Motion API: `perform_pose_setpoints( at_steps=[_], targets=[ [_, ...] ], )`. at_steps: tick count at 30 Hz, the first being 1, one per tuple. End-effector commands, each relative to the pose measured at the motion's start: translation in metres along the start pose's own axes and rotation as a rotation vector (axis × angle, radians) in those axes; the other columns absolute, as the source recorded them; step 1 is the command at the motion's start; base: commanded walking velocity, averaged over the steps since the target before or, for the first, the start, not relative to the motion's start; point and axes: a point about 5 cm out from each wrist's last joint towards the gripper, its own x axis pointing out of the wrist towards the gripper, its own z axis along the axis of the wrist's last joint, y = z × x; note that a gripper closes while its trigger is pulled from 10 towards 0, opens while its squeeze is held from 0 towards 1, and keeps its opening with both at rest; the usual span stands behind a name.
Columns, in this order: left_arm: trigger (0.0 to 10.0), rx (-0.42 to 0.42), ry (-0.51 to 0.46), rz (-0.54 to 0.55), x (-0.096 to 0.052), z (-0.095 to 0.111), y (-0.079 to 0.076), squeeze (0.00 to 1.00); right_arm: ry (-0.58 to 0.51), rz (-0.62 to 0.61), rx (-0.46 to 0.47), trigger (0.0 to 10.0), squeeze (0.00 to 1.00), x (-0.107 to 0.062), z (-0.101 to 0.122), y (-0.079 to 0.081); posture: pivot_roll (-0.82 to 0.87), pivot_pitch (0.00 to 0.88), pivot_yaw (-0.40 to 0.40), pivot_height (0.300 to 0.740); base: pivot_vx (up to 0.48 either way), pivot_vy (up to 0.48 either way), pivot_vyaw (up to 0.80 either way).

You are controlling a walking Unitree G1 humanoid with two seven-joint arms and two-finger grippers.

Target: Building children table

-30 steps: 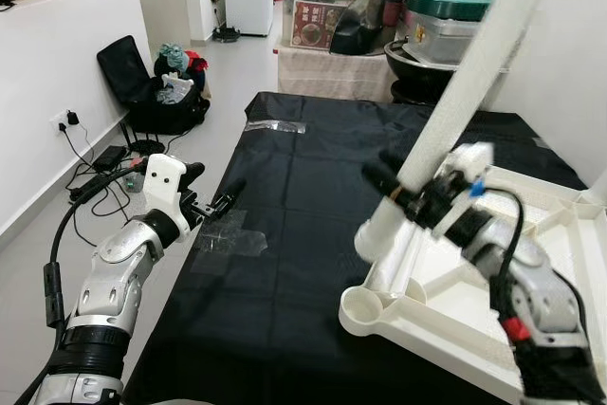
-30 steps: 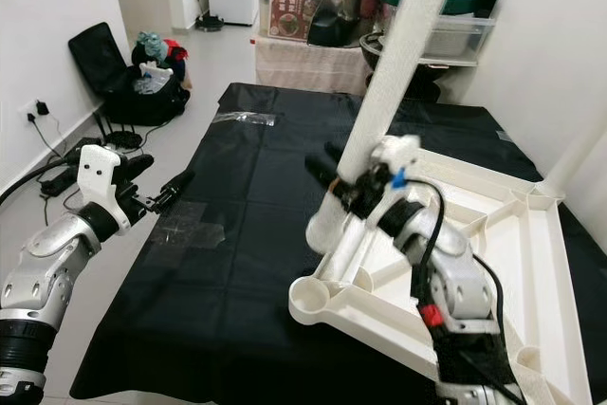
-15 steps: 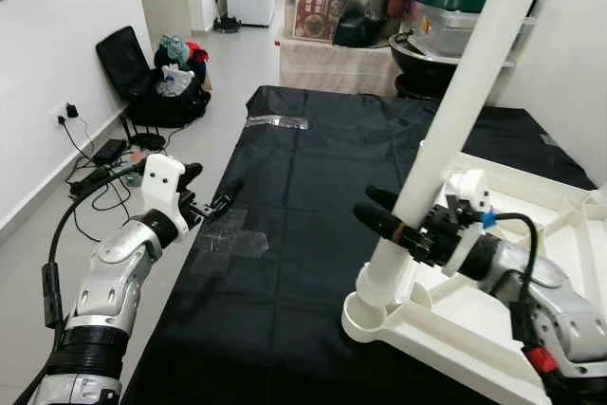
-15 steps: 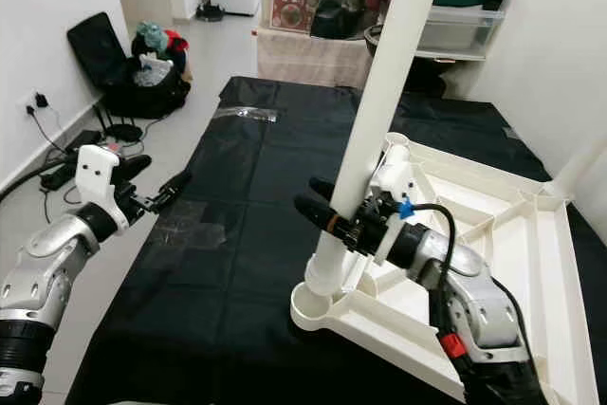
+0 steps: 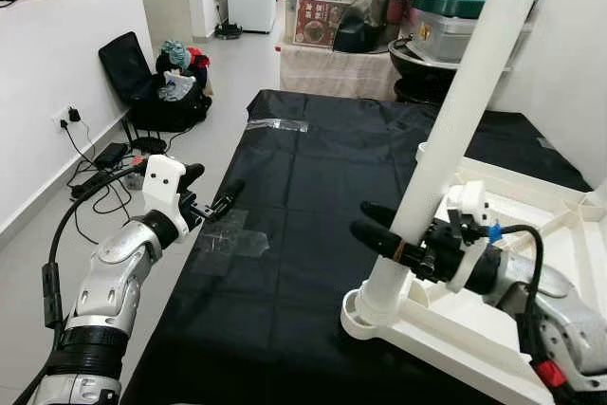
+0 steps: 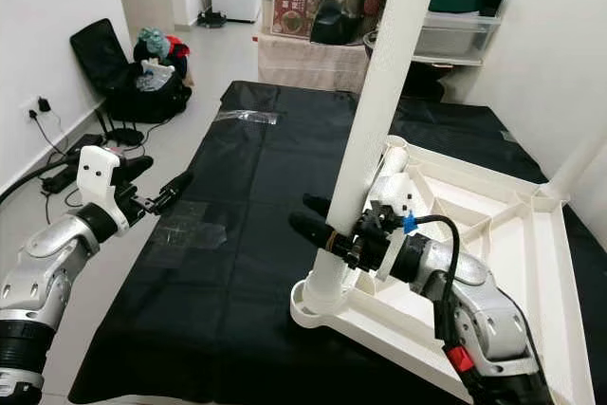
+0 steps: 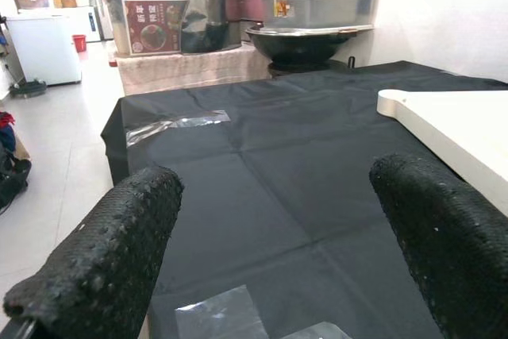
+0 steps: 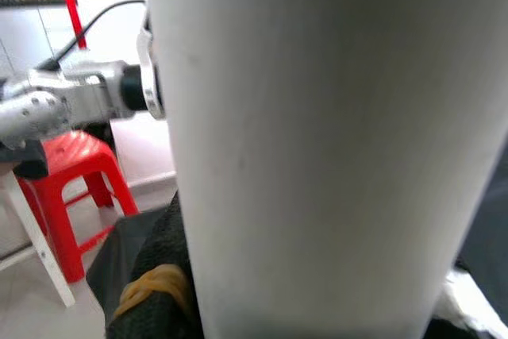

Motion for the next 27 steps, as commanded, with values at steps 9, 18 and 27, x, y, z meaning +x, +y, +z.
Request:
perform_pose_setpoints(
  at_steps=[9, 18, 27],
  targets=[
    [10.0, 0.000, 0.024, 0.003, -0.002, -0.005, 0.001, 0.00, 0.069, -0.018, 0.033, 0.0, 0.00, 0.005, -0.022, 0.000, 0.08, 0.000, -0.087, 0.740, 0.000, 0.000, 0.00],
    [10.0, -0.004, 0.027, 0.006, -0.004, -0.006, 0.001, 0.00, 0.079, -0.016, 0.031, 0.0, 0.00, 0.001, -0.024, -0.001, 0.08, 0.000, -0.087, 0.740, 0.000, 0.000, 0.00],
    [10.0, 0.004, 0.033, 0.008, -0.004, -0.006, 0.001, 0.00, 0.306, -0.689, 0.015, 0.0, 0.00, -0.008, -0.049, -0.046, 0.08, 0.000, -0.091, 0.740, 0.000, 0.000, 0.00]
  ],
)
